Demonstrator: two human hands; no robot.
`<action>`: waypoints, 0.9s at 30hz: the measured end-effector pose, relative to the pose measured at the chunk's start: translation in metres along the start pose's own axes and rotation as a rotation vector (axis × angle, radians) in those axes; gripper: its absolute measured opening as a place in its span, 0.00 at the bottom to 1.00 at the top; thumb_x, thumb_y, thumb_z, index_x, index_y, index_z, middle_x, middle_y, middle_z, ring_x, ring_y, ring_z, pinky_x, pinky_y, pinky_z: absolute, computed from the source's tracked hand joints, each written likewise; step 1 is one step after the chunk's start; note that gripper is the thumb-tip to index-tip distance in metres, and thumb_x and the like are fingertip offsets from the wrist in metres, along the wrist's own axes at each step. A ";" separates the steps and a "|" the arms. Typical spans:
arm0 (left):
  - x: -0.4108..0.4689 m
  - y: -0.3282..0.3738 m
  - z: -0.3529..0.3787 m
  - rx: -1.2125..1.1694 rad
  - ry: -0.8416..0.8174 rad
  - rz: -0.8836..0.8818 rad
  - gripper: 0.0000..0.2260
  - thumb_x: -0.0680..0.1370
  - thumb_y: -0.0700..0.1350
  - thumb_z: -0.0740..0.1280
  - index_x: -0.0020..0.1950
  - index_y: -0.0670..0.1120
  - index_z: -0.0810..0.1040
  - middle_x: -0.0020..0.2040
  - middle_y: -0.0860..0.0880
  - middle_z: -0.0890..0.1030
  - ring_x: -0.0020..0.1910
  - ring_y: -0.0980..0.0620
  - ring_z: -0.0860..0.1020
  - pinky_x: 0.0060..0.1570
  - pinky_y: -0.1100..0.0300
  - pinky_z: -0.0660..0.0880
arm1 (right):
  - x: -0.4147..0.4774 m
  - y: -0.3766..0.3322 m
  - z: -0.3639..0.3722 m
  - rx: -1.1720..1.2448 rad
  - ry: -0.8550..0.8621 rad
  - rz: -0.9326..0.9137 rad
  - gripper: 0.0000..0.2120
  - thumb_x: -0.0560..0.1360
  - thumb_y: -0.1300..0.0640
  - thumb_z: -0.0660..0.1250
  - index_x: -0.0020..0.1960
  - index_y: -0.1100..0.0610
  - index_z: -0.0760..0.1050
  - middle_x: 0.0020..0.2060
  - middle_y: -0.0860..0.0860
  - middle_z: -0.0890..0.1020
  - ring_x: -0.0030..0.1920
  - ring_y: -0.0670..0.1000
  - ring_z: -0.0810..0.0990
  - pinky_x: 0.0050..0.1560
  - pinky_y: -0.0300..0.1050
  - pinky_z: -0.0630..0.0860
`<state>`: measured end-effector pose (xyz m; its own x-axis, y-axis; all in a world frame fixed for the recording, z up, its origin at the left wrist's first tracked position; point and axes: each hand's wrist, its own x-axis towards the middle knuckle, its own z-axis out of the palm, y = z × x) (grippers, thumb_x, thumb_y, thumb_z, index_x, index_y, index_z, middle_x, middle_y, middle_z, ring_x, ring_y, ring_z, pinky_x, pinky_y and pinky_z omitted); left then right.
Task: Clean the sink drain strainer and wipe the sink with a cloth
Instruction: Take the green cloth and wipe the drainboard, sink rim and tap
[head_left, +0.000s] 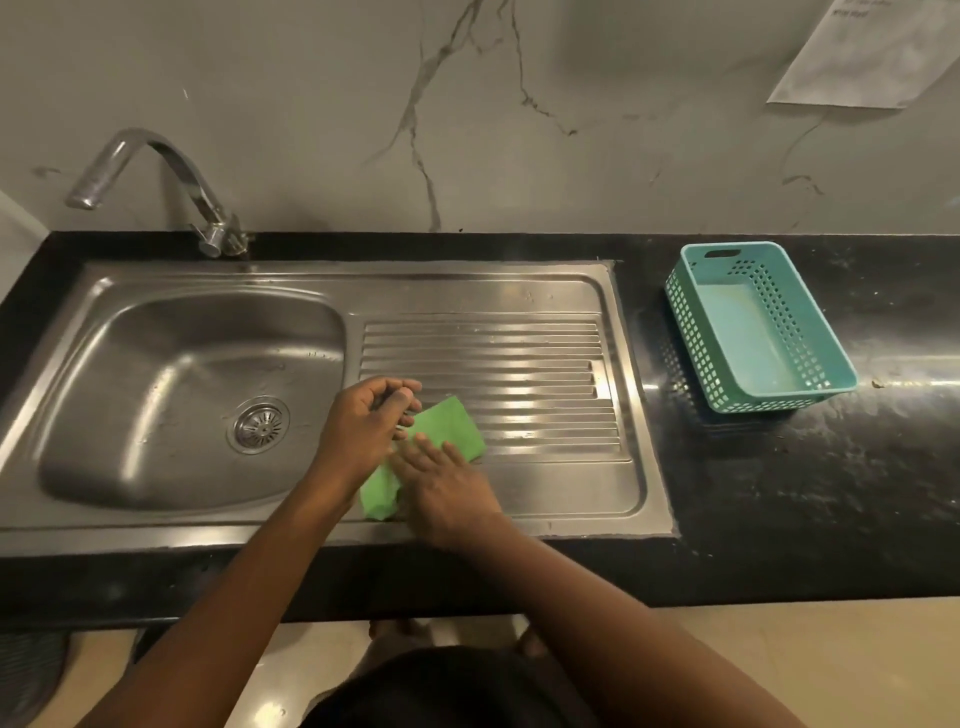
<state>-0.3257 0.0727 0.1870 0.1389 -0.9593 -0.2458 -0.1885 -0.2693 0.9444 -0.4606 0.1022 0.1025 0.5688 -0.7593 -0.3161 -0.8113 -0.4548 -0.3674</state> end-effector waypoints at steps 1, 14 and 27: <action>0.001 -0.002 -0.003 0.003 -0.004 0.003 0.09 0.83 0.41 0.66 0.54 0.50 0.85 0.45 0.47 0.87 0.42 0.54 0.82 0.45 0.55 0.80 | -0.010 0.014 -0.002 -0.019 0.023 0.011 0.34 0.82 0.50 0.59 0.85 0.50 0.51 0.85 0.51 0.53 0.85 0.55 0.50 0.84 0.59 0.47; 0.003 -0.031 -0.042 0.005 -0.058 -0.043 0.09 0.83 0.43 0.66 0.53 0.52 0.86 0.46 0.49 0.87 0.42 0.54 0.83 0.46 0.55 0.81 | -0.129 0.100 -0.019 0.221 0.321 0.594 0.27 0.88 0.50 0.53 0.85 0.51 0.51 0.85 0.50 0.50 0.85 0.52 0.45 0.84 0.54 0.43; 0.016 -0.029 -0.080 -0.019 -0.044 -0.046 0.08 0.83 0.40 0.65 0.54 0.46 0.85 0.45 0.47 0.86 0.42 0.53 0.81 0.44 0.55 0.78 | 0.016 -0.075 0.020 0.194 0.125 0.329 0.35 0.83 0.49 0.55 0.86 0.54 0.47 0.85 0.54 0.46 0.85 0.58 0.39 0.83 0.60 0.39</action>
<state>-0.2407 0.0717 0.1731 0.1042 -0.9487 -0.2984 -0.1647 -0.3123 0.9356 -0.3885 0.1331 0.1077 0.2529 -0.9057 -0.3403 -0.8999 -0.0909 -0.4266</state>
